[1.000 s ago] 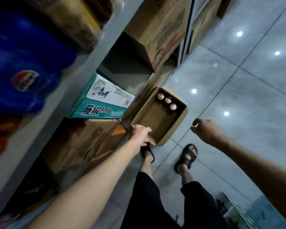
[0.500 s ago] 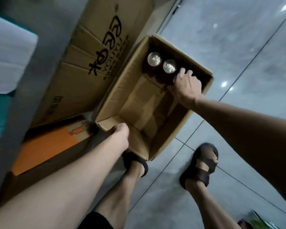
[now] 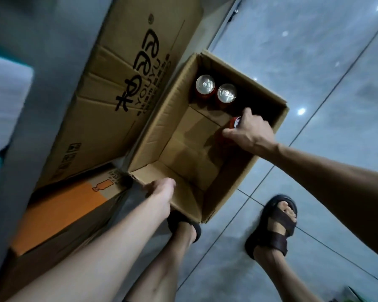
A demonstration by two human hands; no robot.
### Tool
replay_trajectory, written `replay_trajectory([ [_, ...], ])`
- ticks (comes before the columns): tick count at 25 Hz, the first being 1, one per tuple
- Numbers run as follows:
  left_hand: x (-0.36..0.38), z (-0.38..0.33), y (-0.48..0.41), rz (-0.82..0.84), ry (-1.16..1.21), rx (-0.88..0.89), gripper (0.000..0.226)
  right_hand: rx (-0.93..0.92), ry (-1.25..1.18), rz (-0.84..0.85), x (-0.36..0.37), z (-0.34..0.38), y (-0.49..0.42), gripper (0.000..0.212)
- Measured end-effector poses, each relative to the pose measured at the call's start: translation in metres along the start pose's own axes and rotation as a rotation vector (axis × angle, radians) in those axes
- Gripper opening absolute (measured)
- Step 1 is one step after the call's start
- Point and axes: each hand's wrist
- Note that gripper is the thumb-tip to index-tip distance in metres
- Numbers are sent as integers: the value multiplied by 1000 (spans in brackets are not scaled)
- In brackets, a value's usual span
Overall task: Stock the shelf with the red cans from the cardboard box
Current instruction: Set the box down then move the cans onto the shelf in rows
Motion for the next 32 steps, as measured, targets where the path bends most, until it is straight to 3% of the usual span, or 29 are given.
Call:
replay_trajectory([
  [2, -13, -3, 37, 35, -49, 130, 74, -41, -121, 130, -32, -8, 37, 64],
  [3, -20, -5, 61, 81, -113, 285, 83, -42, -230, 185, -52, -9, 57, 62],
  [5, -36, -14, 126, 368, -126, 498, 95, -76, -417, 291, -99, -7, 107, 60],
  [7, -47, -20, 187, 691, -122, 635, 93, -163, -522, 315, -149, -3, 159, 55],
  [9, -70, -25, 247, 780, -127, 802, 84, -242, -590, 296, -202, 5, 208, 40],
  [12, -114, -32, 340, 747, -120, 953, 75, -306, -584, 245, -289, 18, 279, 28],
  [16, -194, -47, 454, 617, -131, 1097, 69, -394, -518, 217, -388, 52, 371, 49],
  [20, -294, -28, 558, 529, -62, 1178, 64, -479, -693, 322, -454, 78, 479, 62],
  [23, -359, 5, 603, 501, 100, 1136, 70, -534, -730, 409, -472, 105, 545, 73],
  [26, -405, 35, 622, 501, 274, 1087, 61, -581, -727, 433, -474, 139, 591, 69],
  [29, -451, 68, 616, 467, 407, 1022, 67, -684, -641, 492, -458, 181, 636, 70],
  [32, -495, 102, 588, 376, 517, 994, 70, -822, -502, 420, -421, 228, 674, 64],
])
Point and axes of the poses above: each hand's wrist, its own y-axis away from the middle knuckle, its own x-axis out of the palm, z = x × y, and after that the axes turned 6 degrees about y, right-handed
